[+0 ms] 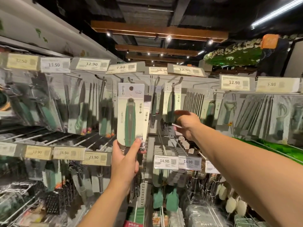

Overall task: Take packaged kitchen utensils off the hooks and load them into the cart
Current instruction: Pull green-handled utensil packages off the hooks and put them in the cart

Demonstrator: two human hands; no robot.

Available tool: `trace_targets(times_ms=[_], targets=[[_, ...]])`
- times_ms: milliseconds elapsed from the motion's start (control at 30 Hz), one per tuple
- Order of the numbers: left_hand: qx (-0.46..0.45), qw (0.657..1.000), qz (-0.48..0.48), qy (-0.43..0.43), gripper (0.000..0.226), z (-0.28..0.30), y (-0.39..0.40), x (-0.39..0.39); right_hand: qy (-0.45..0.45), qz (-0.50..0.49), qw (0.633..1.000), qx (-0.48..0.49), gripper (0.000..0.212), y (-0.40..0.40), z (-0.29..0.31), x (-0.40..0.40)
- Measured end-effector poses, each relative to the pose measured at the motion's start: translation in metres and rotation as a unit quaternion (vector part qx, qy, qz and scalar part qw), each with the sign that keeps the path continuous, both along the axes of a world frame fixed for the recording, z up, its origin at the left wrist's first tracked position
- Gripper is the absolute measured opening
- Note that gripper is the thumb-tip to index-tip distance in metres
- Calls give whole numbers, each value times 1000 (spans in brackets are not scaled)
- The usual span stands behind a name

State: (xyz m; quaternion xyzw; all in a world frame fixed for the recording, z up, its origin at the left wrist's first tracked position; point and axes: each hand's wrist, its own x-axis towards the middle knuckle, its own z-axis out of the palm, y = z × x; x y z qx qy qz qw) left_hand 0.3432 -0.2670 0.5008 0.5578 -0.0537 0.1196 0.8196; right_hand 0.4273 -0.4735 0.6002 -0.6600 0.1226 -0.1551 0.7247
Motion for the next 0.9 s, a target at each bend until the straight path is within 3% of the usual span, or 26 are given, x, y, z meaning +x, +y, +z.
trace_targets(times_ms=[100,200,300,400,567,733,800,900], targets=[[-2,1000,11,5,52,3,-1,4,9,2,999,31,30,-4,-1,17],[1,999,30,13,36,4,0,8,13,6,1000,13,36,-11,-5,29],[3,999,35,17,42,3,0,10,6,6,1000,-8,41,-17,-9,35],[9,999,40,21,32,1,1,10,-13,-30,998,-53,49,-20,-15,35],[25,998,44,24,42,1,-1,-1,-46,-100,981,-161,16,-8,-25,9],[33,998,62,7,46,0,-8,-13,-109,123,971,-176,12,43,-25,-52],[32,997,60,-22,50,-3,-9,-18,-129,166,957,-201,11,67,-28,-78],[58,996,63,-30,77,-10,-11,-23,-138,149,929,-308,40,93,-38,-102]])
